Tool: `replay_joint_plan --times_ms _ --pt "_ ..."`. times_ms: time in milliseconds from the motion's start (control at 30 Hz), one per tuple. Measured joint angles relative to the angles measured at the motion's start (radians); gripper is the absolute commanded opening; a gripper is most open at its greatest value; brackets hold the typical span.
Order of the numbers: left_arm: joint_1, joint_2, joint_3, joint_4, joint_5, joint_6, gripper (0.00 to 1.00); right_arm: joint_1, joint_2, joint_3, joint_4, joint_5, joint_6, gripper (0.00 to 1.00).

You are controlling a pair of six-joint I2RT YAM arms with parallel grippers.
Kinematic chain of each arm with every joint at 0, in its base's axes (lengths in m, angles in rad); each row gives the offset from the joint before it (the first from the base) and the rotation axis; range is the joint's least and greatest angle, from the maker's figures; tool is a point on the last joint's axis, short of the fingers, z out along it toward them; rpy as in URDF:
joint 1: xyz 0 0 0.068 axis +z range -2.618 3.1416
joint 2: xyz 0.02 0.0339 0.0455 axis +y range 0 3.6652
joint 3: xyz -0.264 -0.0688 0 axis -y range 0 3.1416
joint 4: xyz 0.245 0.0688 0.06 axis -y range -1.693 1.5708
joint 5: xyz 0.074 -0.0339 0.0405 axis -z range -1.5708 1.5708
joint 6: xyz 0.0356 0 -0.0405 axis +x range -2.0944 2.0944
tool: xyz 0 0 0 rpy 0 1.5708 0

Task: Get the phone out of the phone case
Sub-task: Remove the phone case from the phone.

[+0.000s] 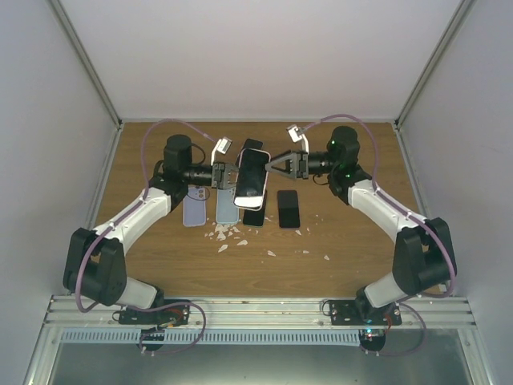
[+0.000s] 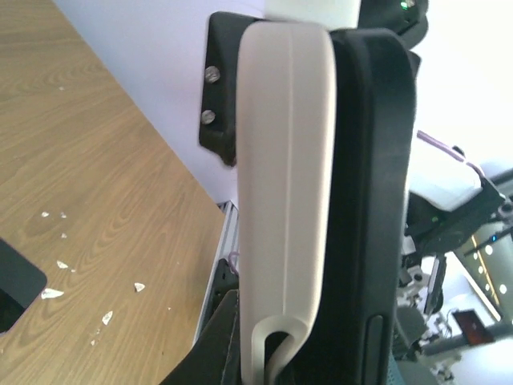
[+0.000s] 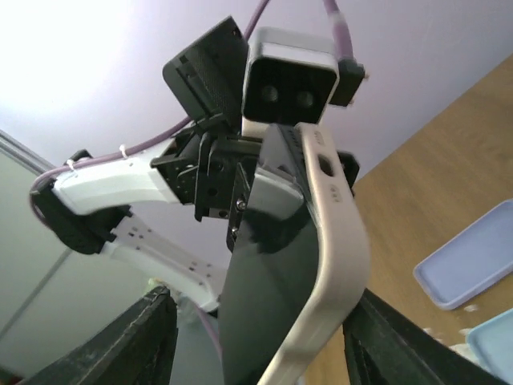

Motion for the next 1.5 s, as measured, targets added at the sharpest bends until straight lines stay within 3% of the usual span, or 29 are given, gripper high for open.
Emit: replay_joint_plan --times_ms 167,333,500,667,1000,1233,1500 --pt "0.027 0.014 -0.018 0.019 -0.031 -0.081 0.00 -0.035 -0.002 0.037 -0.124 0.063 -0.100 0.74" --pt "0.044 0.019 -0.018 -0.006 -0.092 -0.136 0.00 -0.039 -0.012 0.113 -0.318 0.174 -0.286 0.75" --pt "0.058 0.032 -0.018 -0.095 -0.192 -0.197 0.00 -0.024 -0.061 0.194 -0.501 0.376 -0.507 0.74" --pt "0.073 0.036 -0.018 -0.178 -0.285 -0.266 0.00 0.078 -0.094 0.233 -0.610 0.650 -0.714 0.74" --pt "0.119 0.036 -0.049 -0.222 -0.364 -0.384 0.05 0.333 -0.096 0.238 -0.684 1.072 -1.025 0.74" --pt "0.132 0.040 -0.057 -0.224 -0.369 -0.429 0.05 0.488 -0.060 0.238 -0.685 1.234 -1.156 0.73" --pt "0.135 0.040 -0.064 -0.220 -0.368 -0.450 0.04 0.571 -0.013 0.238 -0.683 1.341 -1.233 0.71"
